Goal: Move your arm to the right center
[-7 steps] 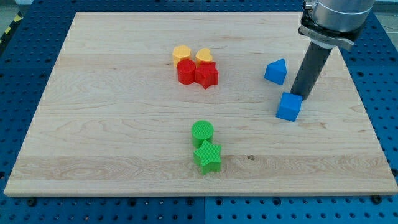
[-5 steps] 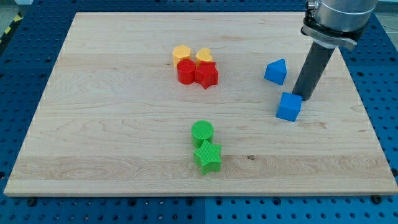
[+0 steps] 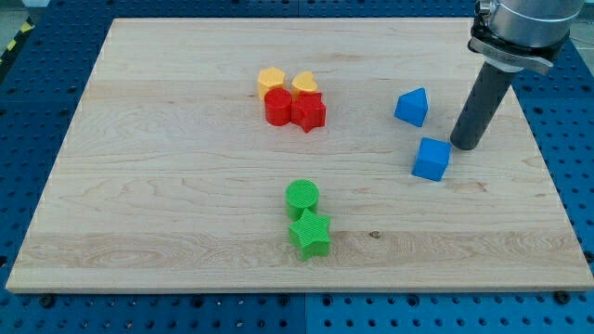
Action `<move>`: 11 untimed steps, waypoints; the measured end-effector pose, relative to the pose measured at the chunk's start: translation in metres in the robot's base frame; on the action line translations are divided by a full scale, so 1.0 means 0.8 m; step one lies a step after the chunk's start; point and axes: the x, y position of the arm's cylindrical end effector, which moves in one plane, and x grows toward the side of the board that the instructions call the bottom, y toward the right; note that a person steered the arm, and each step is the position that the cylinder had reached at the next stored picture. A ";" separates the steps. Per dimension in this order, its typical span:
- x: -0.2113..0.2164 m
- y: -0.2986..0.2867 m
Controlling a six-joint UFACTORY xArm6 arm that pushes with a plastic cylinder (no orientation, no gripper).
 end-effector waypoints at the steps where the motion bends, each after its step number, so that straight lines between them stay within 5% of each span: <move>1: -0.001 0.000; 11: -0.007 0.011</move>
